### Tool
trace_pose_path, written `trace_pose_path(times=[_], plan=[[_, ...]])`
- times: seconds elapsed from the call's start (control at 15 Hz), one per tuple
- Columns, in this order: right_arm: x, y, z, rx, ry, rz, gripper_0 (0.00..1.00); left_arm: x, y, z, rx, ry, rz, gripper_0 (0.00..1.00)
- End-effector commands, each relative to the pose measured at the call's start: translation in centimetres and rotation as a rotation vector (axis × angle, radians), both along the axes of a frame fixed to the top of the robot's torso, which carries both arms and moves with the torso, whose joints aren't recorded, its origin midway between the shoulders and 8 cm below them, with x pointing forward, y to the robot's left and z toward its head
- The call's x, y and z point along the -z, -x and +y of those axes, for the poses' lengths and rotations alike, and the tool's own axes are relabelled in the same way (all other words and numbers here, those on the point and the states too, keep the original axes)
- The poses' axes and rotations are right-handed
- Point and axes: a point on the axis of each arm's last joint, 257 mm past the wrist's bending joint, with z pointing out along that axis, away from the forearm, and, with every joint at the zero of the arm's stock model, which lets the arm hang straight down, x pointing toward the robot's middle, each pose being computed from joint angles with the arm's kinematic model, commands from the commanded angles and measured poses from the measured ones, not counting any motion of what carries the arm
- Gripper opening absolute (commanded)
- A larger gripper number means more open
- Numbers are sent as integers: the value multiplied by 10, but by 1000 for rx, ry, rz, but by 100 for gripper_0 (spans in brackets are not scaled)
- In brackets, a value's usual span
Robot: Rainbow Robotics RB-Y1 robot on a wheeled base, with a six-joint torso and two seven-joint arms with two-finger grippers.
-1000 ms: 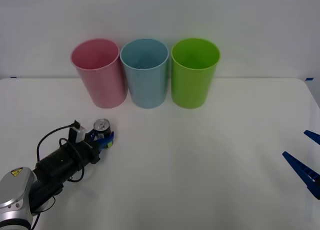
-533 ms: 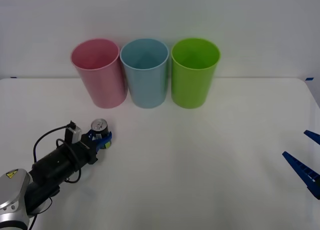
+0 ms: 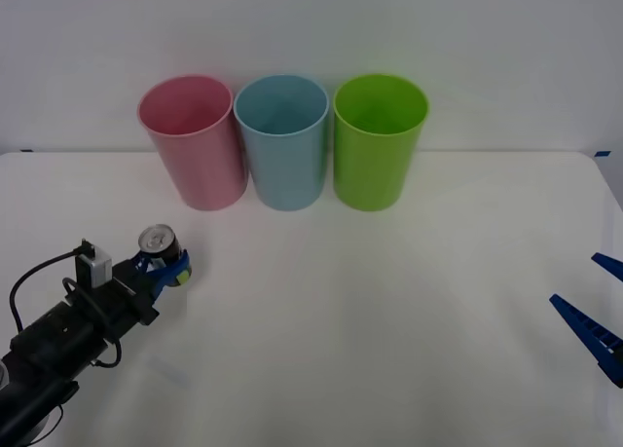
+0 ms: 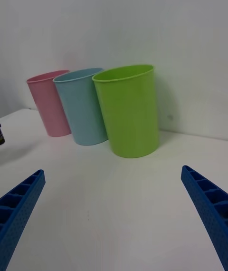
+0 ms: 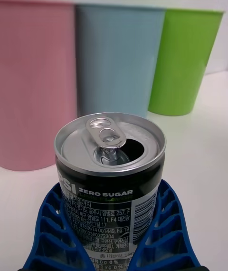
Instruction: Grasp the object on the table and drop it into the matching bin: aluminum can to the light blue bin, PET bottle to the pink bin.
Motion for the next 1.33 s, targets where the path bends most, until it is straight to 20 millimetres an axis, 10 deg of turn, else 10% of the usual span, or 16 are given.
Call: trace_pose_path(times=[0.07,0.73,1.33], plan=[[0,0,0,0,0,0,100,-26,15,8,-22,38,-42,0],[0,0,0,0,0,0,100,-125,37,24,-24,205,-118,0],[0,0,0,0,0,0,100,-195,-5,4,9,280,-170,0]])
